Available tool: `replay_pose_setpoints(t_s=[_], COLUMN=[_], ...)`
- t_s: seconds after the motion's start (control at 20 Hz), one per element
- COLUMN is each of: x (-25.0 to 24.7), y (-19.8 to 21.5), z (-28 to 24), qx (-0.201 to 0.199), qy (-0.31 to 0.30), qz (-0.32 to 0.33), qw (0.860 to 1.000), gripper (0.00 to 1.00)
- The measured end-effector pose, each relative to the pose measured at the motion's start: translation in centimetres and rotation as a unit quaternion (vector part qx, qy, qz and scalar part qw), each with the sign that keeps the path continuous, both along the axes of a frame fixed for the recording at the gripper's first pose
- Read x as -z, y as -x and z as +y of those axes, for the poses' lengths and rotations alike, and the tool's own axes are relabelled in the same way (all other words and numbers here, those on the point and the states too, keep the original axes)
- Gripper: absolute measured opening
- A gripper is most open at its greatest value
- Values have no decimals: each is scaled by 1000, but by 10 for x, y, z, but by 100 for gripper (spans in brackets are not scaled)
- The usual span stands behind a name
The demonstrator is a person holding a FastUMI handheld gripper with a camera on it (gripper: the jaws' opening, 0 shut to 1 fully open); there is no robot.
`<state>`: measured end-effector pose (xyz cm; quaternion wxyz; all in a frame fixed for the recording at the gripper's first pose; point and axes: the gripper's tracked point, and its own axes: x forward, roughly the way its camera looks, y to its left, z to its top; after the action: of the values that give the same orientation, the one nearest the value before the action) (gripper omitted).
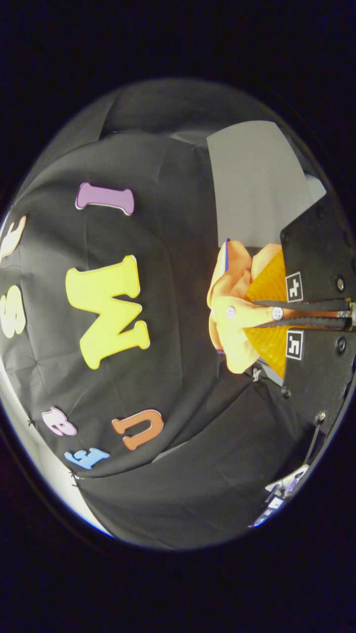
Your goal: Put the clothes into the washing machine and then close the washing machine lid.
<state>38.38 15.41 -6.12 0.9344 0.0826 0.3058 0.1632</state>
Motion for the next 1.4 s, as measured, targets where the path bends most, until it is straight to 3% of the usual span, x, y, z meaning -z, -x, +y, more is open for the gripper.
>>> replay_pose_setpoints(t_s=[0.65, 1.4], x=[36, 153], y=[7, -22], z=[93, 135], qx=[8, -16], qy=[-14, 17], qz=[20, 101], qw=[1000, 995], gripper=[8, 8])
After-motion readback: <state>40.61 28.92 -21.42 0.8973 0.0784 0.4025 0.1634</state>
